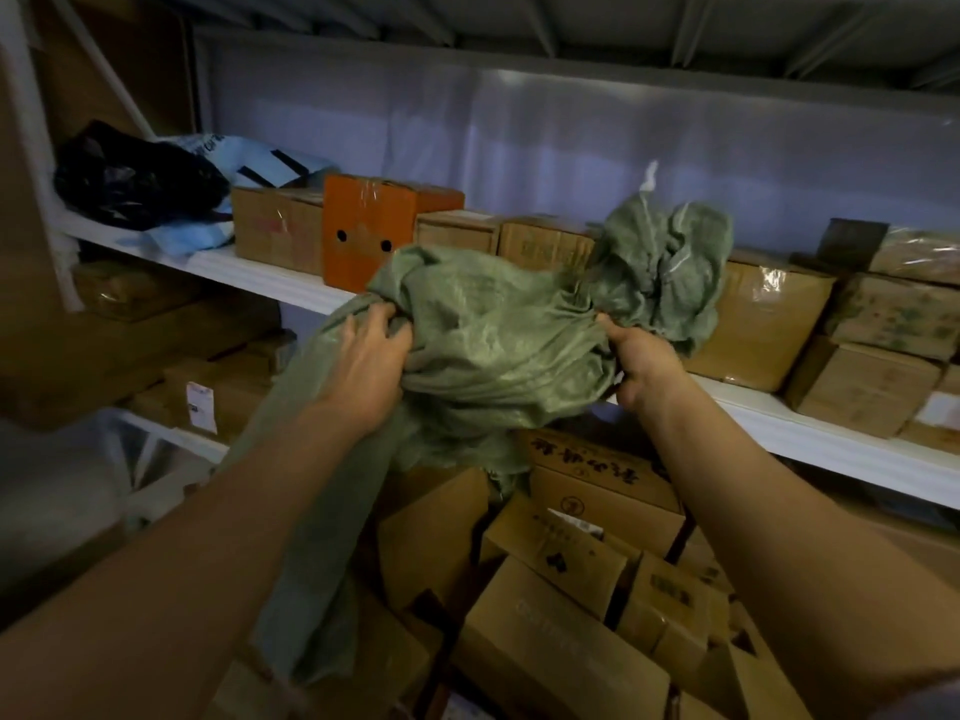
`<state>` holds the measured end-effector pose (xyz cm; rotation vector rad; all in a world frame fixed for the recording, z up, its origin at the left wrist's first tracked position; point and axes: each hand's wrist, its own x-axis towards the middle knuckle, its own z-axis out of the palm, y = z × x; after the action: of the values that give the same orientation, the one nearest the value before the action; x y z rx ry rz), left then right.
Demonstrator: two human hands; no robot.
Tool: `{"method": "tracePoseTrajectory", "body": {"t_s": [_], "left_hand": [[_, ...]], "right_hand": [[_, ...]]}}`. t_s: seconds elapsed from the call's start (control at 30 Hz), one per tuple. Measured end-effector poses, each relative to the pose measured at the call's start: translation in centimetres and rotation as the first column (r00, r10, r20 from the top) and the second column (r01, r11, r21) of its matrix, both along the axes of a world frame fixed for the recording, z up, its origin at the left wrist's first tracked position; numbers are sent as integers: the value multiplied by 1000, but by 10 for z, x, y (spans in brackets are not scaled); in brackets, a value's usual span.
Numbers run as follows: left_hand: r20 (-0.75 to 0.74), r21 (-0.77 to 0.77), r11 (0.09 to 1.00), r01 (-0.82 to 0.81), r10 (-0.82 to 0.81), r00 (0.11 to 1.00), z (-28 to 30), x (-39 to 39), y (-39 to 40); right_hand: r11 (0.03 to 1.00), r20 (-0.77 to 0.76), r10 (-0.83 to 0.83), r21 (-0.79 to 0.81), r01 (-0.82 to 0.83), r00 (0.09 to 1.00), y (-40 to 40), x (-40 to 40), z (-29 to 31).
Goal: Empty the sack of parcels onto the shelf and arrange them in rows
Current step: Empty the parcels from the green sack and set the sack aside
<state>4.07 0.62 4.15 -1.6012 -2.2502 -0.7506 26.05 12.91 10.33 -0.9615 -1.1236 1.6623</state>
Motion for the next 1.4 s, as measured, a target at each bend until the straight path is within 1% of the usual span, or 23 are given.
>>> {"method": "tracePoseTrajectory", "body": {"t_s": [0.03,0.1,0.13,0.17,0.2,0.3,0.33,0.4,0.43,0.53,0.57,0.63,0.7,0.77,0.83,0.87,0.9,0.97,1.03,1.07,1.2,1.3,1.4], "left_hand": [[-52,-207,978,1,-12,999,-2,2,-4],[69,-614,789,9,43,997,2,6,-14],[138,-723,690,40,88,986,8,8,-18],[189,-762,643,77,106,976,12,10,-20],[248,-739,662,126,93,964,17,16,-19],[377,-403,886,229,-68,924,28,43,-7],[384,-283,931,230,-110,917,31,52,-2],[489,-129,963,237,-146,860,39,60,2],[535,-125,955,267,-162,829,44,60,1],[527,-412,818,401,-144,837,59,61,-11],[593,-410,787,462,-155,790,61,62,-15],[789,-183,809,559,-218,574,61,75,-19],[834,98,883,460,-325,445,54,88,-12],[844,332,902,278,-415,339,46,94,-6],[867,428,893,138,-449,216,43,89,-8],[877,437,891,124,-452,162,42,84,-11],[890,430,893,131,-444,106,43,80,-17],[912,399,904,155,-409,33,45,71,-28],[930,357,920,161,-366,28,42,63,-36],[936,341,928,148,-349,35,41,59,-39],[929,358,934,-17,-354,106,35,38,-44],[912,370,896,-244,-301,278,32,14,-47],[856,300,809,-506,7,517,27,-8,-51]], "right_hand": [[1000,32,-25,1,25,999,4,3,-3],[997,91,-64,57,59,994,6,9,-10],[994,123,-63,98,51,990,5,10,-13],[992,153,-38,127,18,987,4,10,-18],[988,168,6,149,-31,986,1,10,-21],[968,248,124,182,-172,961,-5,9,-28],[957,288,133,212,-199,948,-4,8,-30],[921,367,111,312,-234,924,-3,5,-33],[903,387,98,353,-245,917,-2,5,-35],[886,374,86,394,-242,924,-4,6,-38],[885,363,90,399,-242,927,-4,6,-40],[848,384,100,450,-281,918,-8,4,-43],[756,460,123,531,-383,879,-14,1,-44],[703,482,268,495,-512,834,-18,0,-43],[674,394,524,351,-650,756,-20,3,-42],[678,270,626,274,-682,731,-21,5,-43],[705,129,663,223,-673,737,-19,6,-45],[813,-142,581,134,-566,801,-12,8,-47],[880,-343,457,40,-473,821,-7,8,-44],[898,-372,411,7,-440,832,-5,8,-42],[944,-124,330,18,-331,936,-1,6,-30],[986,-31,165,28,-165,986,9,13,-19],[992,-46,-120,-33,119,992,27,17,-18]]}}
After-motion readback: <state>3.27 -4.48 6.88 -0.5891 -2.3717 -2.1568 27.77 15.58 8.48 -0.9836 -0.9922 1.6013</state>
